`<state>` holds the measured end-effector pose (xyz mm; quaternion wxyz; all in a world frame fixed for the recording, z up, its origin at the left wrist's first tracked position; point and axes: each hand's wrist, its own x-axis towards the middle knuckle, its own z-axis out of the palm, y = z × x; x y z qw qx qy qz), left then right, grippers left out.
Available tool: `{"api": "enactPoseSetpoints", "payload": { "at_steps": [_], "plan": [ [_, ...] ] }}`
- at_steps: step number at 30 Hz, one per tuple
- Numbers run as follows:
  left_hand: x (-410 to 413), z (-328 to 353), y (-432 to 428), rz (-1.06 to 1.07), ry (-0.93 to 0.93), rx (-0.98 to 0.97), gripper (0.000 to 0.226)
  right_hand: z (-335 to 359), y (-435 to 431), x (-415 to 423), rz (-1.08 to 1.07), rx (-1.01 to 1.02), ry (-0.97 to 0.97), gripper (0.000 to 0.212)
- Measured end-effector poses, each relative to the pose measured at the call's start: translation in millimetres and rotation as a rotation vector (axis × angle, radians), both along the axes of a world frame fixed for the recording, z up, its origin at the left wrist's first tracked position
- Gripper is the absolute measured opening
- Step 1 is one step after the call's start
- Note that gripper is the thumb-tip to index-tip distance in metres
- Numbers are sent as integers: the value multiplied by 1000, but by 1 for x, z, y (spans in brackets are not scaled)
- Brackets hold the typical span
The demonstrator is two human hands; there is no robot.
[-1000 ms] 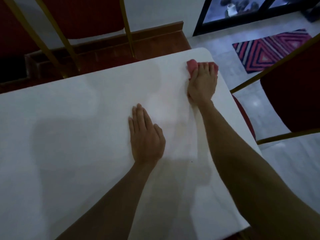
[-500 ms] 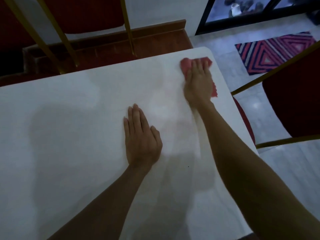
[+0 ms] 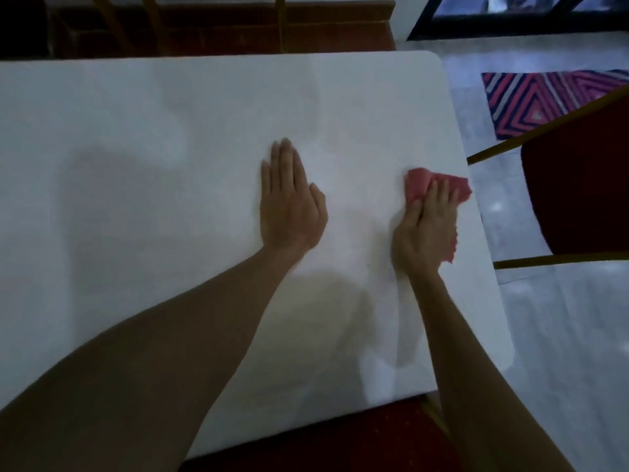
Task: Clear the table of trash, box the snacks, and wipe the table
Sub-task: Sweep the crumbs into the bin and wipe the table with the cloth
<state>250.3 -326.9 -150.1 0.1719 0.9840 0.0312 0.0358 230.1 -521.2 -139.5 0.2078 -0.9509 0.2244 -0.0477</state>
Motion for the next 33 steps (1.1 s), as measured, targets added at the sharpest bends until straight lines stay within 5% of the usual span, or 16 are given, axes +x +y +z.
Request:
{"api": "enactPoseSetpoints", "payload": {
  "at_steps": [6,10,13,16,21,23,28,30,33],
  "plan": [
    [-8,11,10,10,104,-121,63,-4,15,-104,581,-57,36,53],
    [-66,37,33,105,54,-292,57,3,-33,-106,98,-95,60,55],
    [-135,42,60,292,-28,-356,54,2,32,-101,-107,-77,50,51],
    [-186,38,84,413,-40,-363,52,-3,127,-114,160,-42,-46,50],
    [-228,33,140,511,-40,-203,53,6,182,-160,1095,-95,41,56],
    [-238,31,167,623,-19,-194,56,2,152,-146,1111,-131,-35,54],
    [-263,16,215,824,-45,-165,56,-1,177,-144,511,-44,-15,53],
    [-271,5,218,874,-42,-159,55,0,220,-170,615,-15,0,55],
    [-281,-7,212,860,-86,-33,51,2,248,-205,1072,-53,66,55]
  ]
}}
